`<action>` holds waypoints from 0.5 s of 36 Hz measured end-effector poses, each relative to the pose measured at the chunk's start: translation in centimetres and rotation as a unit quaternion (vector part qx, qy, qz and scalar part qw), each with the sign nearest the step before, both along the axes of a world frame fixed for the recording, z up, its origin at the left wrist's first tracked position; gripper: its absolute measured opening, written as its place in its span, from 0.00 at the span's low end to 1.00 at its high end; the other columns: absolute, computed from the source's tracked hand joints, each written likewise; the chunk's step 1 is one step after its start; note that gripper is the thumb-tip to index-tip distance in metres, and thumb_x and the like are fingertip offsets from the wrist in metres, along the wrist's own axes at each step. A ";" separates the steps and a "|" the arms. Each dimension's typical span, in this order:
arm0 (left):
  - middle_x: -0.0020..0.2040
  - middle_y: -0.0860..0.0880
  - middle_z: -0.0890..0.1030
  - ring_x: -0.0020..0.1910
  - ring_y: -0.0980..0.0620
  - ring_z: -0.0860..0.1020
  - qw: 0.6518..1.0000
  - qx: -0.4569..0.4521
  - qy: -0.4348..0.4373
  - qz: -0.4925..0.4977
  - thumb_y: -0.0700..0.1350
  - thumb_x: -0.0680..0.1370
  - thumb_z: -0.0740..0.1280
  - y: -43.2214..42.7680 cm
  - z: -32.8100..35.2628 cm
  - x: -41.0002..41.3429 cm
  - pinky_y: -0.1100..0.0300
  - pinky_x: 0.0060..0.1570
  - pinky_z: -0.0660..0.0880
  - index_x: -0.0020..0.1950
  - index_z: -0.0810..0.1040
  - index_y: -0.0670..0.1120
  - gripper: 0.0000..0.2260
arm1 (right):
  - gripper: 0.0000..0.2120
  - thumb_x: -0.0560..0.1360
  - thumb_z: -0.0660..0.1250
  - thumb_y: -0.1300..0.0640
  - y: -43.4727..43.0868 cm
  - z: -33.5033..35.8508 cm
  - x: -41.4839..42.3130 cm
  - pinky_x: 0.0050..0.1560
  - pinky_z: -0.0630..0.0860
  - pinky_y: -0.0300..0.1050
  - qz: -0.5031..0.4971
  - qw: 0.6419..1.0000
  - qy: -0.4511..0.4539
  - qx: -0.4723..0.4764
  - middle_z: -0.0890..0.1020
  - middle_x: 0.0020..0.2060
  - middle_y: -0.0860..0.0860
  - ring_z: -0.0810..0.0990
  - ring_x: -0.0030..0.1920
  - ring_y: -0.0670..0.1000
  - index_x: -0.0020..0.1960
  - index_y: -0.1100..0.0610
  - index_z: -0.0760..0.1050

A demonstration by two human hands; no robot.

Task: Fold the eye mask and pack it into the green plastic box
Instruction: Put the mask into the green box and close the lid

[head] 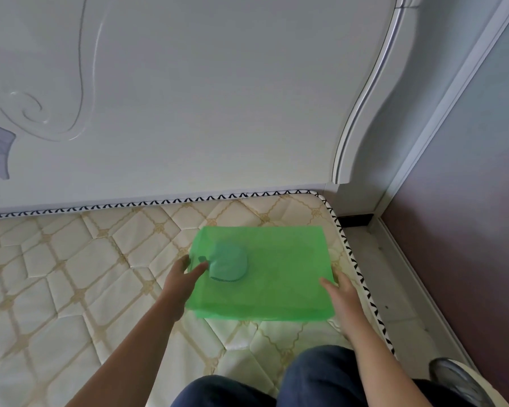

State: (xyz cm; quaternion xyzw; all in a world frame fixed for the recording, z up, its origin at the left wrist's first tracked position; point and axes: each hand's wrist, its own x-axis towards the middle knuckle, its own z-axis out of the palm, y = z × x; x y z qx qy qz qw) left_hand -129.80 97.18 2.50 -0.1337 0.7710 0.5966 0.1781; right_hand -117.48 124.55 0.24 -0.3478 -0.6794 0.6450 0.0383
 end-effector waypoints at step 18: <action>0.54 0.43 0.80 0.45 0.45 0.81 0.992 0.106 -0.062 -0.040 0.43 0.77 0.65 0.1 0.0 -1.7 0.54 0.35 0.80 0.67 0.69 0.43 0.19 | 0.26 0.72 0.68 0.51 2.4 -0.9 -2.7 0.40 0.76 0.46 0.000 0.987 -0.019 -0.157 0.78 0.57 0.54 0.78 0.49 0.54 0.68 0.49 0.66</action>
